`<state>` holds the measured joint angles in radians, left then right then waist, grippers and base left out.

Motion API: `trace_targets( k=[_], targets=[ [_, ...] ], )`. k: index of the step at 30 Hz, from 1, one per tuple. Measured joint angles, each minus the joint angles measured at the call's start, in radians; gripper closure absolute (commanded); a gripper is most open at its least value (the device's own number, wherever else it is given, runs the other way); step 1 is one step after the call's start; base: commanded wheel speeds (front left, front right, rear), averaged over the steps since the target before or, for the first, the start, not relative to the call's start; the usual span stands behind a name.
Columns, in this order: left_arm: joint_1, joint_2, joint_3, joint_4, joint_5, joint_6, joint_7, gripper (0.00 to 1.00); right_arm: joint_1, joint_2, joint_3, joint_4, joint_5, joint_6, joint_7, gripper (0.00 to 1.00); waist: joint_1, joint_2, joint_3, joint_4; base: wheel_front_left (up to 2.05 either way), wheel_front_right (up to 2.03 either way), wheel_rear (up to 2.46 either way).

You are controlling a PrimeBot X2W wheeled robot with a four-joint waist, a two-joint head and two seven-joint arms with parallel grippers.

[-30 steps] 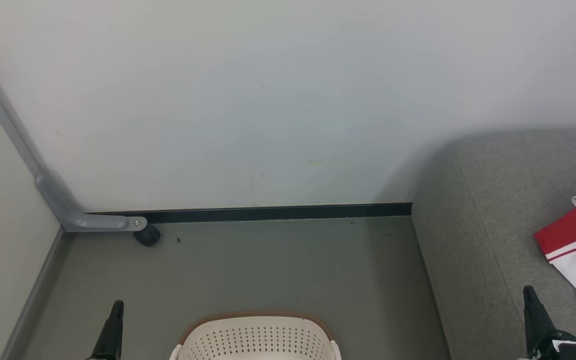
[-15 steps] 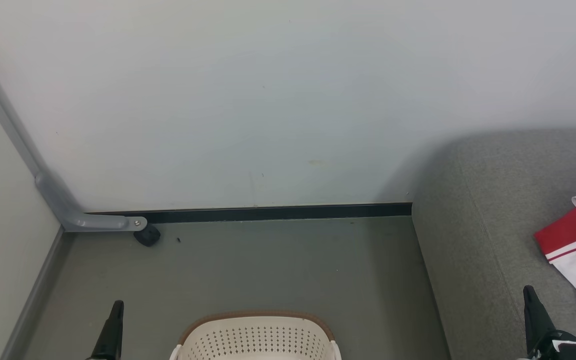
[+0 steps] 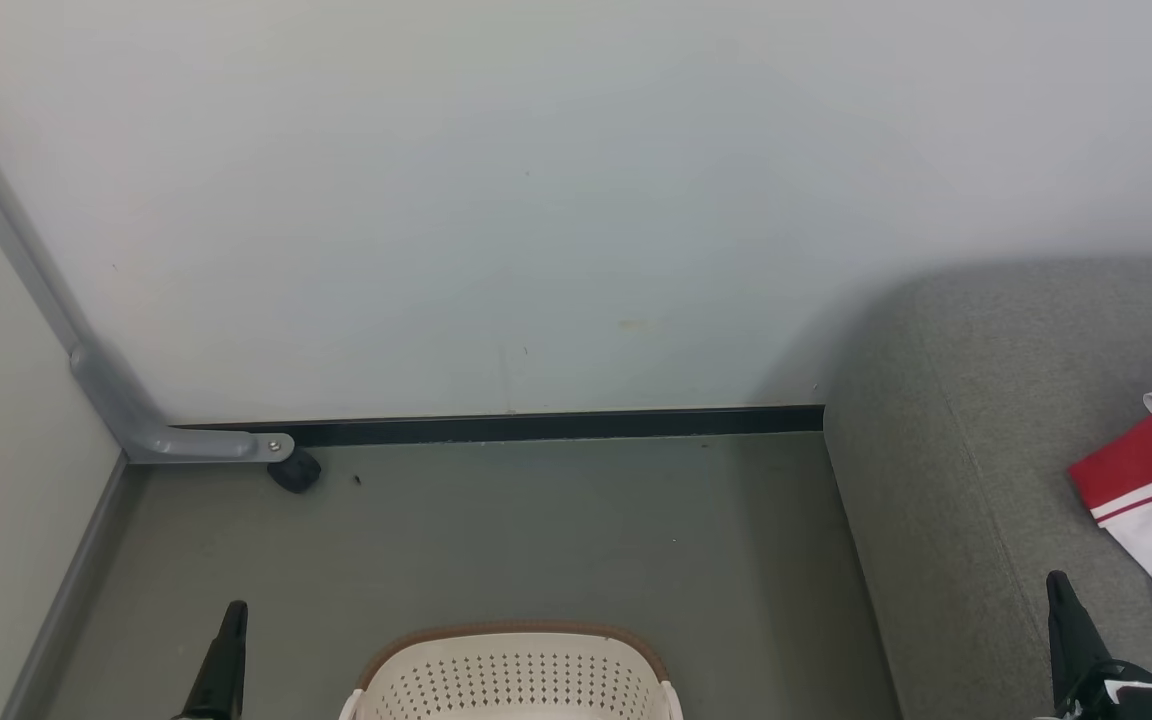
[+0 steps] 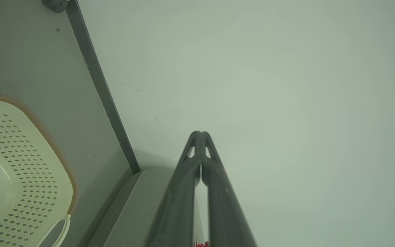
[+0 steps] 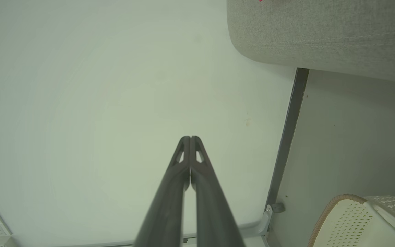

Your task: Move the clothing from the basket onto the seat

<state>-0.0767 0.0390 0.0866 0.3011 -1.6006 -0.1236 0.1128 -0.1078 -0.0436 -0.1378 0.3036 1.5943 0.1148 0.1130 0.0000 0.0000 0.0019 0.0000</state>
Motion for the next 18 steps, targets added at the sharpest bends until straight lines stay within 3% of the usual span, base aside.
trace_targets(
  k=[18],
  targets=[
    [0.000, 0.000, 0.000, 0.000, 0.000, 0.000, 0.000, 1.00, 0.000, 0.000, 0.000, 0.000, 0.000, 0.000, 0.000, 1.00, 0.0000, 0.0000, 0.000, 0.000, 0.00, 0.00, 0.00]
  ],
)
